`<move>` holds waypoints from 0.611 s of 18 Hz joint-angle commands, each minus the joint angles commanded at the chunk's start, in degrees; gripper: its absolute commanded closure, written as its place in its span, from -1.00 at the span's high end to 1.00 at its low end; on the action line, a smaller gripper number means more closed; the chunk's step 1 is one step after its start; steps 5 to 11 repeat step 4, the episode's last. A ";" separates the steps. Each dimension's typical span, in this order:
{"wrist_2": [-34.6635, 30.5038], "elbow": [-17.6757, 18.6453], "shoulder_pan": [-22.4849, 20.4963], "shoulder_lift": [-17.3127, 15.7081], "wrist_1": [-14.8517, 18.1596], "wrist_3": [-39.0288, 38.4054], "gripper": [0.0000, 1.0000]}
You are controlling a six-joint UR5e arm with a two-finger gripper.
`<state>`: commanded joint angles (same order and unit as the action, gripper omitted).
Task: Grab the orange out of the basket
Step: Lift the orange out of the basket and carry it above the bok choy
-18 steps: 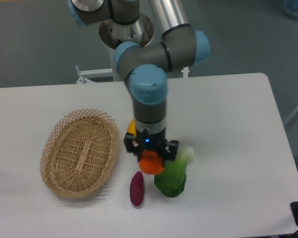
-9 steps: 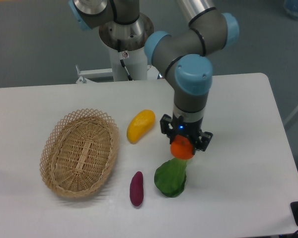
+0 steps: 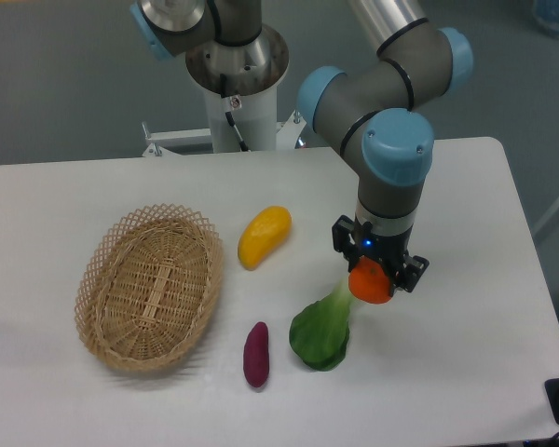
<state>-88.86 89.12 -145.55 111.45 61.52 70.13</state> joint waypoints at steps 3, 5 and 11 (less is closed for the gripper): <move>-0.09 0.09 0.00 0.17 -0.18 0.00 0.03; -0.18 0.09 0.09 0.26 -0.26 -0.09 0.02; -0.18 0.09 0.09 0.26 -0.26 -0.09 0.02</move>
